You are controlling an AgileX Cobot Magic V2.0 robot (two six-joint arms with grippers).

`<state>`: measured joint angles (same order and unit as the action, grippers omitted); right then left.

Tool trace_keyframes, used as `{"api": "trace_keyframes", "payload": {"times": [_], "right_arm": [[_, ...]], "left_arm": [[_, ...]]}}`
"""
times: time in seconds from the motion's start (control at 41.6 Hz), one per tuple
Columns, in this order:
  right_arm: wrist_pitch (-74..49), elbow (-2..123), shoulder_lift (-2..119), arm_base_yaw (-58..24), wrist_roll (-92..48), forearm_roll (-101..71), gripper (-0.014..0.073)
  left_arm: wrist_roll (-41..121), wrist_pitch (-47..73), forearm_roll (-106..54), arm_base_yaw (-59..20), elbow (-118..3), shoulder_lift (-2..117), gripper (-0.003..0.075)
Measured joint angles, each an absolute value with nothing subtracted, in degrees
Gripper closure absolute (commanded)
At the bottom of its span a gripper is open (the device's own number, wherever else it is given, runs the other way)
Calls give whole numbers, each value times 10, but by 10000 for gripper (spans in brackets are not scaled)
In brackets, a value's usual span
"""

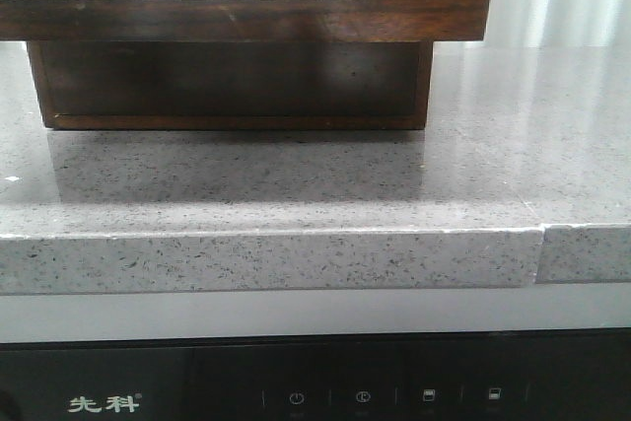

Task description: Put scissors in drawer with both arms

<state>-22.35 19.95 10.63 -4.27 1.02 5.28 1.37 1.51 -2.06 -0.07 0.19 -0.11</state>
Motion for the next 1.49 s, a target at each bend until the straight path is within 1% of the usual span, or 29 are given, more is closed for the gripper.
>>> {"api": "trace_keyframes", "payload": {"times": [0.144,0.312,1.297,1.489], "right_arm": [[-91,66,37,-33,10,54,660],[-30,-9,-3,-27,10,54,660],[-21,-15,-6,-20,13,36,660],[-21,-15,-6,-20,13,0,660]], "left_arm": [[14,15,-21,-1,2,-1,741],[14,15,-21,-1,2,-1,741],[14,15,-21,-1,2,-1,741],[14,15,-21,-1,2,-1,741]]}}
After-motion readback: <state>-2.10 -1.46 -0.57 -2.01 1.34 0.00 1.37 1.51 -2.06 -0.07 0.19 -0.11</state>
